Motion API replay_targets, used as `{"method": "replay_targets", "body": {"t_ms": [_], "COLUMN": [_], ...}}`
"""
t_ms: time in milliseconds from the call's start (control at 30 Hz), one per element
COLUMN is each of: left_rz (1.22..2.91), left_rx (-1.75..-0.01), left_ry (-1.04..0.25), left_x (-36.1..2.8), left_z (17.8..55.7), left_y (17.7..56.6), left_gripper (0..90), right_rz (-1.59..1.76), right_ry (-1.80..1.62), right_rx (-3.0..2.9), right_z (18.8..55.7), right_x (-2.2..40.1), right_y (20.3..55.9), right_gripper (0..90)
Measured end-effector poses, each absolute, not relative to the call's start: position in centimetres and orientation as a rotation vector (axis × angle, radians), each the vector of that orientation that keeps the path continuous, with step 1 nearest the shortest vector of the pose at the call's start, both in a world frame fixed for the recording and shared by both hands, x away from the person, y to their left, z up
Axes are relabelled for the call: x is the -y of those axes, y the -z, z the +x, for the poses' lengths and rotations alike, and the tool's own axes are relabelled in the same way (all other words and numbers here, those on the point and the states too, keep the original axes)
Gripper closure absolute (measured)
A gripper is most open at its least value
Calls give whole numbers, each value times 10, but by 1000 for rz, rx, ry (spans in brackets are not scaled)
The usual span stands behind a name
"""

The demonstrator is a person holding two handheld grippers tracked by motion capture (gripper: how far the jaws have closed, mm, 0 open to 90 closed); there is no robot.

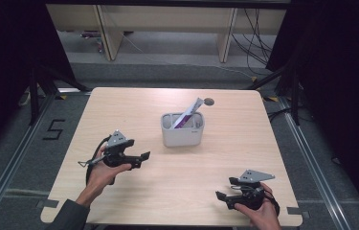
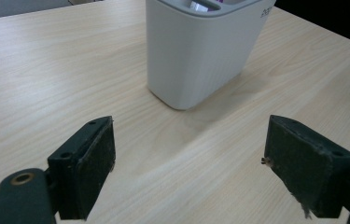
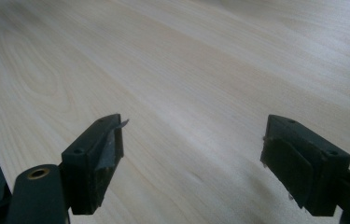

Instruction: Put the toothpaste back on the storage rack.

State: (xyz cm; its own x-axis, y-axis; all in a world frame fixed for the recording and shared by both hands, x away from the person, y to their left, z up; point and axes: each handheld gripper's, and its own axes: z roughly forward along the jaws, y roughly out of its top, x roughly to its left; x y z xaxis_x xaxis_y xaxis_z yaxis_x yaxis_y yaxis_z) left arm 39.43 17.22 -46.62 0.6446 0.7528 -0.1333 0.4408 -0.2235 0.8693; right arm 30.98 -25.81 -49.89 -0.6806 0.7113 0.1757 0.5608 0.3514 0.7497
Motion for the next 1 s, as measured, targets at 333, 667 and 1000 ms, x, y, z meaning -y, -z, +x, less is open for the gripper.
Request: {"method": "replay_targets", "body": {"t_ms": [333,667,1000], "left_rz": [1868,1882,1929], "left_rx": [-964,-939,-898], "left_ry": [-392,-396,-388], "left_x": [-188,-190,-190], "left_z": [376,357,335], "left_y": [477,487,496], "left_gripper": [160,159,159], "right_rz": [1147,1171,1118], "right_ry": [-1247,-1250,-1244], "right_rx": [-2447,-2444,-2476], "right_z": [310,310,313], "right_x": [258,257,257], "right_y": [499,499,499], "right_gripper": [214,214,215]}}
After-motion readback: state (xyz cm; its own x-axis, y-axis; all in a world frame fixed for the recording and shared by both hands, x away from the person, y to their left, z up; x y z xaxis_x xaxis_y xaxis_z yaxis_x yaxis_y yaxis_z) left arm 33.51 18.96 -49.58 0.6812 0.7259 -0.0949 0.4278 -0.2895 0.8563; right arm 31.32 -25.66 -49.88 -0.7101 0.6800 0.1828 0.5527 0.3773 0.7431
